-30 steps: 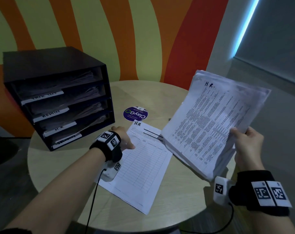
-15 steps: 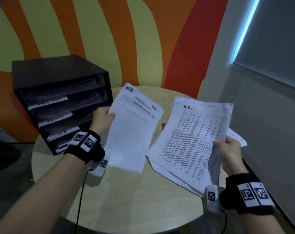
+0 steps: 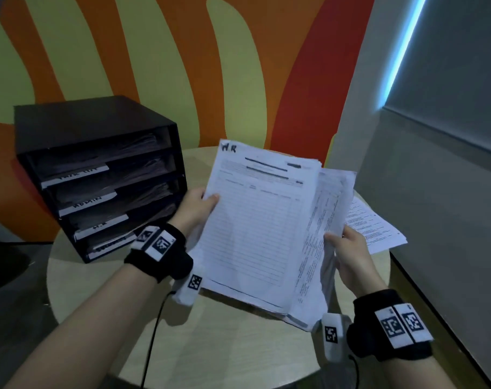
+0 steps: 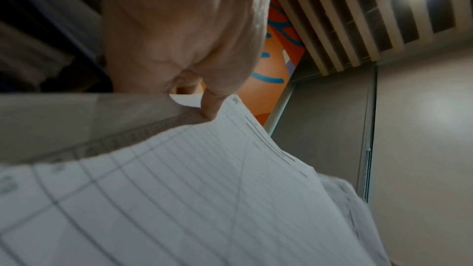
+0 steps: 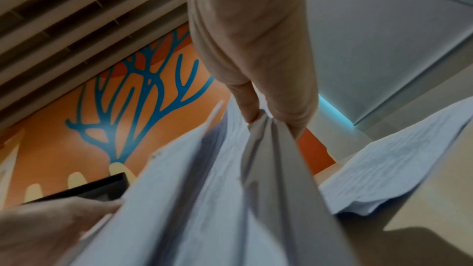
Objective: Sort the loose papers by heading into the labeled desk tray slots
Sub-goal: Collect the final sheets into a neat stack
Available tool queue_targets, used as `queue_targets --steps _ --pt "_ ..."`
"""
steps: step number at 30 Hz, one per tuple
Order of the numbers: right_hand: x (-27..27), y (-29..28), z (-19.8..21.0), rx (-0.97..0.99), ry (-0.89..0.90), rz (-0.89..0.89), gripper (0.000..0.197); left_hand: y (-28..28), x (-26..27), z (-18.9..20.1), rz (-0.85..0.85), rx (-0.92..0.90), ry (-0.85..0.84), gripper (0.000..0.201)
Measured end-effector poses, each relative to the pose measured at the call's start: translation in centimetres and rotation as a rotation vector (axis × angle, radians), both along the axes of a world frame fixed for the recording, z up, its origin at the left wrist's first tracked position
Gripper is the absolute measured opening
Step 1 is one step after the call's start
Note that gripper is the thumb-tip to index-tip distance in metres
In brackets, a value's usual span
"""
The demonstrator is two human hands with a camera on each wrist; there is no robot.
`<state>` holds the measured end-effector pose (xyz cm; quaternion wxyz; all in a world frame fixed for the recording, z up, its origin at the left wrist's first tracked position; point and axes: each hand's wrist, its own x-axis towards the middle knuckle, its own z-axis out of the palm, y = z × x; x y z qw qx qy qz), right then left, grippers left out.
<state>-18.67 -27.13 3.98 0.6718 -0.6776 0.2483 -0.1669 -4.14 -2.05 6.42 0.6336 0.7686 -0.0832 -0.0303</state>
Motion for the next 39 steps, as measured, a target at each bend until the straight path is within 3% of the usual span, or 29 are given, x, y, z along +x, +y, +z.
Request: queue_targets --steps 4,8,10,13,16,18,21,26,29,32,37,39 --pt "0.3 1.7 0.3 -0.052 -0.078 0.073 0.019 -1.6 -0.3 -2.7 -0.111 -0.105 0.184 0.023" --pt "0.7 3.4 0.4 -0.022 -0.177 0.068 0.037 -2.2 -0.1 -3.5 -0.049 -0.148 0.201 0.037" --pt "0.8 4.2 0.5 -0.077 -0.195 0.109 0.031 -2.2 -0.5 -2.7 -0.032 -0.110 0.109 0.035" --pt "1.6 5.1 0.7 -0.238 -0.158 0.099 0.031 -1.8 -1.0 -0.5 -0.014 -0.067 -0.097 0.016" --pt "2.3 6.1 2.4 -0.376 -0.230 0.045 0.033 -1.2 -1.2 1.8 0.015 -0.107 -0.299 0.019" --pt "2.6 6.8 3.9 -0.419 -0.327 0.000 0.022 -0.8 -1.3 3.1 0.040 -0.170 -0.399 0.011" --pt "3.2 7.6 4.3 -0.445 -0.413 -0.006 0.023 0.3 -0.9 3.7 0.051 -0.199 -0.446 0.021" --pt "4.1 7.9 0.0 -0.392 -0.126 0.153 0.024 2.5 0.3 -0.4 -0.067 -0.070 -0.149 0.025" --pt "4.4 7.3 -1.1 -0.386 -0.023 0.193 0.028 2.7 0.5 -1.1 -0.087 -0.053 -0.138 0.008" --pt "4.3 5.1 -1.4 -0.324 0.040 0.180 0.040 2.7 1.2 -0.8 -0.075 -0.047 -0.138 0.014" --pt "3.2 -0.7 -1.6 -0.577 0.339 0.128 0.046 2.7 3.0 -2.8 -0.032 -0.026 0.062 0.018" --pt "2.5 -2.4 -1.9 -0.579 0.460 0.156 0.045 3.0 3.8 -5.0 -0.009 0.037 0.180 0.027"
